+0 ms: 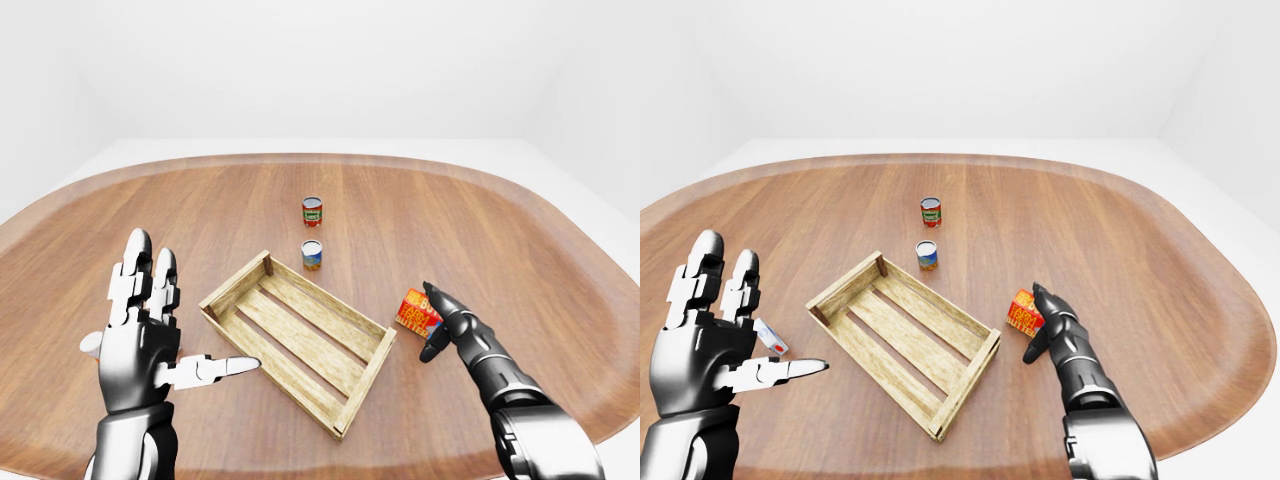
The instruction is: Pick up the butter and put it in the tray.
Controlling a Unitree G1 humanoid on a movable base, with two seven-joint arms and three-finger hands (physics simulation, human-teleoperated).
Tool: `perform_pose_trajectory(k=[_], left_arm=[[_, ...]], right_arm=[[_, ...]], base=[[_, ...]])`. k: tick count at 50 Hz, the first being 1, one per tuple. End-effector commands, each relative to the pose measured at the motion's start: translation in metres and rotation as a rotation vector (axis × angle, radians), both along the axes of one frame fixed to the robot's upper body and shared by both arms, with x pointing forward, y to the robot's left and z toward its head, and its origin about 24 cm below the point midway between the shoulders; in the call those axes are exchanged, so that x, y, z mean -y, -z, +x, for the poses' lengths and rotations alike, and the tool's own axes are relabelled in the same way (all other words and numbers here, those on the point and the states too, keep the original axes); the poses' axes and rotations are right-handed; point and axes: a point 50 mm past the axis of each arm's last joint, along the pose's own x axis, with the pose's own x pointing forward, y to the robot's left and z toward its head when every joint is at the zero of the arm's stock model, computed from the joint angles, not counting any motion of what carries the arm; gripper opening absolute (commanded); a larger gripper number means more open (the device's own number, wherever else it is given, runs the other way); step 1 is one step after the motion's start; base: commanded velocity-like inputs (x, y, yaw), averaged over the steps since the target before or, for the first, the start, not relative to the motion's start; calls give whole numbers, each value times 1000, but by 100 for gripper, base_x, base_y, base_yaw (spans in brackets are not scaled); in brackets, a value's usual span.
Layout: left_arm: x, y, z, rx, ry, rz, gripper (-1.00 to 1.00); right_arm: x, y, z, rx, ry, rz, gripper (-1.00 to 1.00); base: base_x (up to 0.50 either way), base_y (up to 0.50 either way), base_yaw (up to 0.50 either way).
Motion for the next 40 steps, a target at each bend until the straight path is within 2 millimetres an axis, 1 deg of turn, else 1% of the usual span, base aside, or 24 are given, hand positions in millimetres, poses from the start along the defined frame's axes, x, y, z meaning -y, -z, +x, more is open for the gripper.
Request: perform_pose_trajectory(k=[1,5,9,21,24,25,26,27,28,40], left_arm=[[0,1,0,-3,0,-1,100],[-1,0,0,0,-2,-3,100],[-1,0,0,0,-1,-4,100],[-2,0,0,2,-4,-3,100],[-3,0,0,3,-5,-5,100],[-3,0,-1,3,-5,-5,100],[-2,0,0,3,-5,-4,100],[-2,0,0,2,-4,-4,100],[-2,0,0,2,-5,-4,100],[-2,0,0,0,-5,-3,100]], right_arm=[[-3,39,-37,-140,36,65,100],[-4,38,-35,-125,38,58,100],[0,35,-32,-61,103,58,100],[0,34,-29,-29,151,52,100],[-3,37,-31,-58,133,51,100],[-3,38,-32,-58,133,49,54],[-3,37,-31,-53,138,51,-4],[-2,37,-31,-44,148,51,-100],[-3,40,-34,-66,135,47,-100],[-3,43,-37,-99,107,27,-100]], base=[[0,0,0],[0,0,0],[0,0,0],[0,0,0],[0,0,0],[0,0,0],[0,0,0],[0,0,0],[0,0,0],[0,0,0]])
